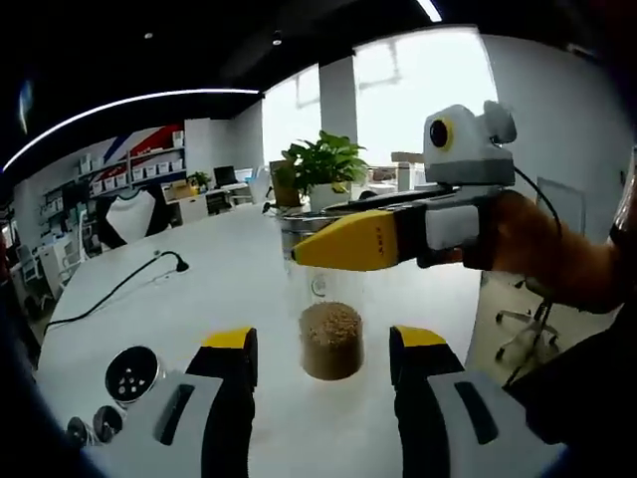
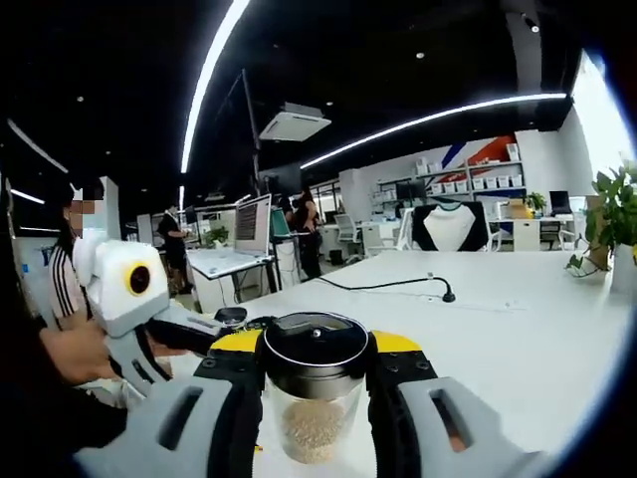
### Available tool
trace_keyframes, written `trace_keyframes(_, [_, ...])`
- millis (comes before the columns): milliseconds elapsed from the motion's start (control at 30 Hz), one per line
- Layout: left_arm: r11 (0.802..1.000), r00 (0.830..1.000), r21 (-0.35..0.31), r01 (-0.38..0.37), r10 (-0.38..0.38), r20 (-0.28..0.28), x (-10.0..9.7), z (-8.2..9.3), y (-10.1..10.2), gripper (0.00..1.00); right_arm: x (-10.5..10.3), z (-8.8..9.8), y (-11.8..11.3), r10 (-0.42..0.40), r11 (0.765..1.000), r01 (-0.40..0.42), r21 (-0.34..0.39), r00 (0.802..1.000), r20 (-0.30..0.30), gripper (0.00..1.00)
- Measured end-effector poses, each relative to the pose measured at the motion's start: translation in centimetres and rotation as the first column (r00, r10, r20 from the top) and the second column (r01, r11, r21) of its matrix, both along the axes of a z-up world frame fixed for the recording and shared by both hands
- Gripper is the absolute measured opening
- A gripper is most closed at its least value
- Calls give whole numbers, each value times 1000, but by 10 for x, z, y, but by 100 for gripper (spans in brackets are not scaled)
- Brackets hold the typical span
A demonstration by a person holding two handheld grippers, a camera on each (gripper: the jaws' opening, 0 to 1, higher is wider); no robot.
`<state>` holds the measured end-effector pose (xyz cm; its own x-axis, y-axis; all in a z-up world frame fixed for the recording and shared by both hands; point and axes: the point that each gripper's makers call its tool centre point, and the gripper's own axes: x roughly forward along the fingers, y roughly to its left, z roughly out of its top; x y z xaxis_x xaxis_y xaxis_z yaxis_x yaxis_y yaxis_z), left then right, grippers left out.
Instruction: Rotate the seasoning bottle until the label or dispensing opening points toward the visible target arrow and the bottle remains upright within the marked orientation range
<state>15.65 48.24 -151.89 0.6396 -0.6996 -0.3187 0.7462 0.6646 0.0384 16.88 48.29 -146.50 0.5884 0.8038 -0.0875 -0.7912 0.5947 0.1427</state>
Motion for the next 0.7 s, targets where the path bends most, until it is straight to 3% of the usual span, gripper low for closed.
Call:
trace_keyframes(133, [997,998,-28,67,-67,10,-6,7,-12,56,-16,8,9,59,998,-59,13,998,-1,37])
trace_keyframes(300, [995,995,-24,99,-99,20,-11,8,-16,50,-26,15,17,103,995,-103,4,995,21,37])
trace_keyframes(567, [995,995,-45,88,-87,40,-11,15,-10,45,-28,23,23,130,991,-131,39,991,23,37])
trace_keyframes(700, [995,998,-89,36,-31,62,-9,24,-6,44,-26,31,24,109,990,-113,79,993,55,37])
